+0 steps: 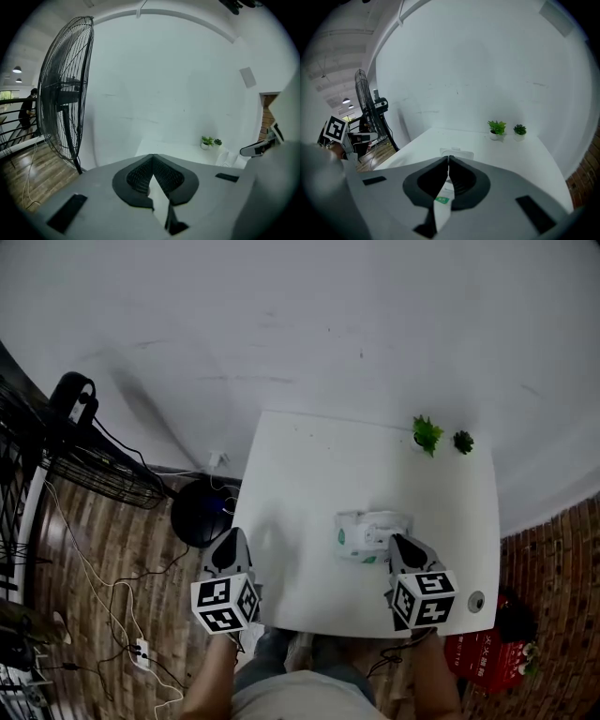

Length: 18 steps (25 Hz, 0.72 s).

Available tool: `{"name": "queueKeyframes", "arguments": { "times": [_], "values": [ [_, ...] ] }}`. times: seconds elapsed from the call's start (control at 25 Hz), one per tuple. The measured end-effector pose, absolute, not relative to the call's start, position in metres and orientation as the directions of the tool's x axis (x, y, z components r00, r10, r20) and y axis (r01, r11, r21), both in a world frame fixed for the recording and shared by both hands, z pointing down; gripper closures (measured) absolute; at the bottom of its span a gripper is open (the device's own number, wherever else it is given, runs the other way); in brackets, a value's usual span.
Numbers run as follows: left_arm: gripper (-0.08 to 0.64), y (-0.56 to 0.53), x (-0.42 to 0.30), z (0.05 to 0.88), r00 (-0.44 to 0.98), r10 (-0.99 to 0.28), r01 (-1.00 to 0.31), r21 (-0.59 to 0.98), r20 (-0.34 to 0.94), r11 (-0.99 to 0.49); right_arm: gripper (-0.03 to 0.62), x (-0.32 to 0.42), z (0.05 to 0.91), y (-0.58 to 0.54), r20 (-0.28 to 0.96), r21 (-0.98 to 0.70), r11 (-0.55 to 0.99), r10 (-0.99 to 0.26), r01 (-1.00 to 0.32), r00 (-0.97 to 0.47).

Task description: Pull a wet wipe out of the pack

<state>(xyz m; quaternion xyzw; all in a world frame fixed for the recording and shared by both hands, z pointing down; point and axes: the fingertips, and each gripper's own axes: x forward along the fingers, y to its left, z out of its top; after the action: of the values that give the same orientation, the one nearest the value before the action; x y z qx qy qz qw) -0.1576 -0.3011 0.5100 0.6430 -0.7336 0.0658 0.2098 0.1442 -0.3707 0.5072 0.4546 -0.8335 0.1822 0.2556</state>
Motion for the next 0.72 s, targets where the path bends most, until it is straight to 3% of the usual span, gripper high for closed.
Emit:
{"name": "queueKeyframes", "arguments": {
  "times": [0.72],
  "values": [
    [0.558,-0.310,-0.160,0.480,-0.040,-0.946,-0.975,0.194,0.320,0.107,0.583,0.157,0.454,-0.366,0.502,-0.059,0.457,-0.755,-0.888,-0.422]
  ]
}}
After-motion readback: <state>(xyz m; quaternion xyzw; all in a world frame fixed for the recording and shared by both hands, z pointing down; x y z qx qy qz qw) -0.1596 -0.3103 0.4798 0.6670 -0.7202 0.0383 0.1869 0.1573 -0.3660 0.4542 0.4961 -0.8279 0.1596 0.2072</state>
